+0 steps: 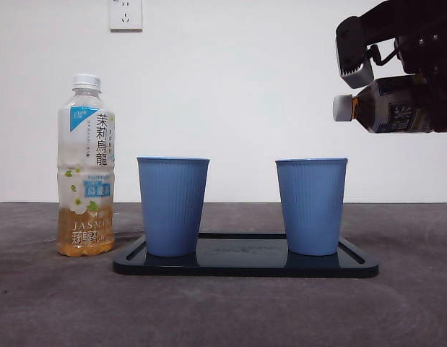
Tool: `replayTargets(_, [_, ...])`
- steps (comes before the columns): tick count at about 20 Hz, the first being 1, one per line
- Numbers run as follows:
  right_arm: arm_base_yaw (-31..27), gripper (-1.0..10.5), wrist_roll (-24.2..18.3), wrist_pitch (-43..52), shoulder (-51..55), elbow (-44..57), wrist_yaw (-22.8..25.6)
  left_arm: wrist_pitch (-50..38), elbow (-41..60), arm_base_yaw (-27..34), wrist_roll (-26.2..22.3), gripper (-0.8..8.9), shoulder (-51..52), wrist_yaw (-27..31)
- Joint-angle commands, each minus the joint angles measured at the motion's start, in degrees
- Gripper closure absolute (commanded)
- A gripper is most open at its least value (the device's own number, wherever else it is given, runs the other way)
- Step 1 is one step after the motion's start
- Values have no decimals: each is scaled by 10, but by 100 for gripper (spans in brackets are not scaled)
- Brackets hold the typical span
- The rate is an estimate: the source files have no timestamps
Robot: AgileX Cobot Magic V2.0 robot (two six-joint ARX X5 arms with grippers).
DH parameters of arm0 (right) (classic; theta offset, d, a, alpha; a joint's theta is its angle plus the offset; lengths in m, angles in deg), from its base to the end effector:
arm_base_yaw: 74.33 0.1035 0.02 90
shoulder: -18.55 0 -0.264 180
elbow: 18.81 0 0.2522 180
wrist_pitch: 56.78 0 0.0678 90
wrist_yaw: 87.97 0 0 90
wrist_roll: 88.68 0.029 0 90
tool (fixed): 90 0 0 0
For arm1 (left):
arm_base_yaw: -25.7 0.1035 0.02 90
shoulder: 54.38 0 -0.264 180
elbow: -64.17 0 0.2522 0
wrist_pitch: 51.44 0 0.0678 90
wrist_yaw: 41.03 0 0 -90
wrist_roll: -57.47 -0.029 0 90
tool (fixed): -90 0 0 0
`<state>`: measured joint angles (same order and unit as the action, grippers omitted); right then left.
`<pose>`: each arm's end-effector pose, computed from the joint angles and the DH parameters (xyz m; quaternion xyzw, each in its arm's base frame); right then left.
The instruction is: Pour the drink into the cup
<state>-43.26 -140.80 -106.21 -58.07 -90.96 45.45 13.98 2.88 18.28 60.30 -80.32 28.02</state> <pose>0.2353 0.1185 0.2689 -0.6357 0.3662 0.0724 0.6756 0.0685 -0.0194 0.3174 -0.0537 0.2634 -0.2302 0.9353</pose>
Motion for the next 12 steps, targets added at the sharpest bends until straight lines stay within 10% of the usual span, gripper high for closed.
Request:
replayTargets(1, [8, 789, -9, 17, -8, -21, 19, -3, -12, -2, -6, 377, -2, -1])
replayTargets(12, [12, 789, 37, 28, -19, -21, 5, -3, -12, -2, -7, 377, -2, -1])
